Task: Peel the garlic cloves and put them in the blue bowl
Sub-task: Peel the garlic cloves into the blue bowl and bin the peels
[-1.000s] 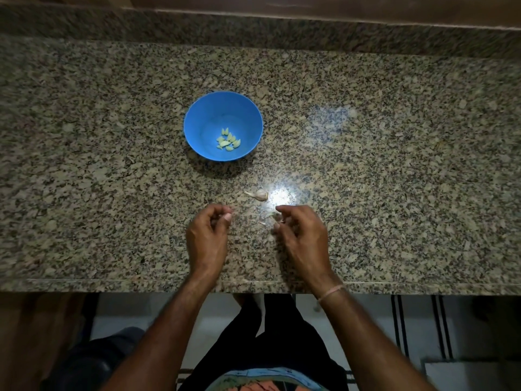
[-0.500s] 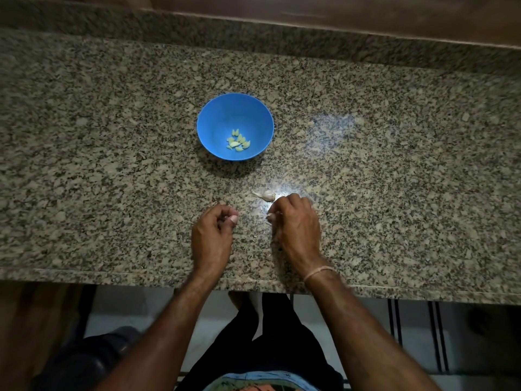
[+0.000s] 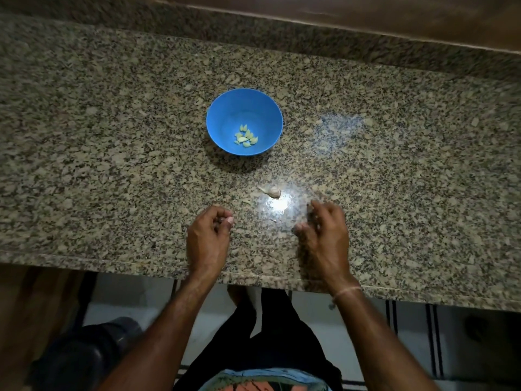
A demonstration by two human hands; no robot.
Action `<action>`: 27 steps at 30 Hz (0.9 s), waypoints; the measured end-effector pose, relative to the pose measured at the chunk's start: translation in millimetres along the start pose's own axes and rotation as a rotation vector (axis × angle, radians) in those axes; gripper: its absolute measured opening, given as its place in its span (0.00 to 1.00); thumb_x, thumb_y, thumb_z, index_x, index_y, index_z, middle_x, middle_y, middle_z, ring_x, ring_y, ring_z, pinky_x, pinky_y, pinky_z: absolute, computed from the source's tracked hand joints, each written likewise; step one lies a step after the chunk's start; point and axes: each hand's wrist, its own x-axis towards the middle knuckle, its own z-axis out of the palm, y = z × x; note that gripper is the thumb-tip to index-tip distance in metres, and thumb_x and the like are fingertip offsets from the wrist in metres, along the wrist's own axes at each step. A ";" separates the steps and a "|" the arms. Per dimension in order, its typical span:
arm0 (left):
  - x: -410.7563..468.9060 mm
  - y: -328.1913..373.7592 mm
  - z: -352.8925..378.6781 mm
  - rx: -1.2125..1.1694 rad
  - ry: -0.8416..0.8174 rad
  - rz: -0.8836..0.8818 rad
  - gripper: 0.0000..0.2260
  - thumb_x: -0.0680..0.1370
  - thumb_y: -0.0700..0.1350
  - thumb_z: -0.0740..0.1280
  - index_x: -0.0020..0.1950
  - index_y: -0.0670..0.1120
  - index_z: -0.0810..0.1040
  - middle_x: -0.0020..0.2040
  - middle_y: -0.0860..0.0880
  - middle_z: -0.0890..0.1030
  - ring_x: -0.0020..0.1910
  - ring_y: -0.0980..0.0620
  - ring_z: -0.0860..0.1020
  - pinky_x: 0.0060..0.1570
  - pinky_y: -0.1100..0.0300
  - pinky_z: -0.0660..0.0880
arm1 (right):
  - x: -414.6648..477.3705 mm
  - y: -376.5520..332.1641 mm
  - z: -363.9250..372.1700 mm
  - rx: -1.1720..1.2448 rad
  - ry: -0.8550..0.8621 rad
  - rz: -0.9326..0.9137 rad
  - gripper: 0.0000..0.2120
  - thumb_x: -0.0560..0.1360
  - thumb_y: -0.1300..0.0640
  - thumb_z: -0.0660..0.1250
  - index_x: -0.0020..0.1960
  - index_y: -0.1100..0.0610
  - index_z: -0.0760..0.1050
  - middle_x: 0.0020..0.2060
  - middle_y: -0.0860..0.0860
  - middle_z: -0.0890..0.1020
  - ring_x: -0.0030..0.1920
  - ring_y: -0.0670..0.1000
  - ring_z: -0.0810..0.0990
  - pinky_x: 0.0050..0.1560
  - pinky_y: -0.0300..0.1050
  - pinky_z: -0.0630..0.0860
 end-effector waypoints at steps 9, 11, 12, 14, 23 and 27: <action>-6.1 2.7 13.4 0.104 -0.030 0.032 0.05 0.80 0.48 0.72 0.48 0.57 0.80 0.44 0.56 0.83 0.44 0.56 0.80 0.36 0.60 0.71 | -7.3 -36.9 31.1 0.259 -0.096 -0.063 0.06 0.85 0.63 0.64 0.59 0.60 0.79 0.51 0.45 0.76 0.49 0.37 0.78 0.55 0.35 0.81; -6.9 2.6 13.1 0.102 -0.033 0.029 0.04 0.80 0.48 0.72 0.48 0.57 0.80 0.45 0.56 0.83 0.44 0.56 0.80 0.35 0.61 0.71 | -1.8 -29.9 23.0 0.193 -0.012 -0.060 0.09 0.82 0.66 0.66 0.61 0.61 0.81 0.52 0.50 0.79 0.49 0.40 0.79 0.53 0.31 0.79; -7.5 3.2 12.3 0.093 -0.032 0.028 0.04 0.80 0.48 0.72 0.47 0.57 0.80 0.46 0.57 0.83 0.43 0.57 0.80 0.35 0.62 0.70 | 1.2 -22.3 15.8 0.163 0.033 -0.048 0.11 0.81 0.67 0.67 0.62 0.61 0.81 0.54 0.51 0.80 0.51 0.42 0.79 0.54 0.29 0.78; -8.6 3.3 10.2 0.090 -0.025 0.027 0.05 0.80 0.47 0.72 0.46 0.56 0.80 0.46 0.56 0.83 0.42 0.60 0.79 0.33 0.64 0.67 | 3.2 -5.0 3.5 0.116 0.096 0.001 0.13 0.80 0.69 0.69 0.62 0.61 0.81 0.56 0.52 0.78 0.54 0.48 0.81 0.53 0.26 0.77; -8.5 3.7 8.5 0.095 -0.037 0.004 0.05 0.80 0.47 0.72 0.46 0.56 0.80 0.43 0.57 0.82 0.40 0.60 0.79 0.32 0.63 0.67 | -2.4 -33.7 37.2 0.155 0.028 -0.127 0.09 0.80 0.66 0.70 0.57 0.59 0.84 0.52 0.49 0.83 0.51 0.44 0.80 0.52 0.27 0.76; -7.2 -0.2 7.7 0.067 -0.046 0.017 0.05 0.80 0.47 0.73 0.46 0.56 0.80 0.43 0.57 0.83 0.41 0.58 0.80 0.35 0.62 0.71 | 14.9 -9.4 26.2 -0.030 0.150 -0.064 0.15 0.81 0.63 0.69 0.67 0.58 0.79 0.58 0.50 0.75 0.59 0.48 0.72 0.61 0.32 0.72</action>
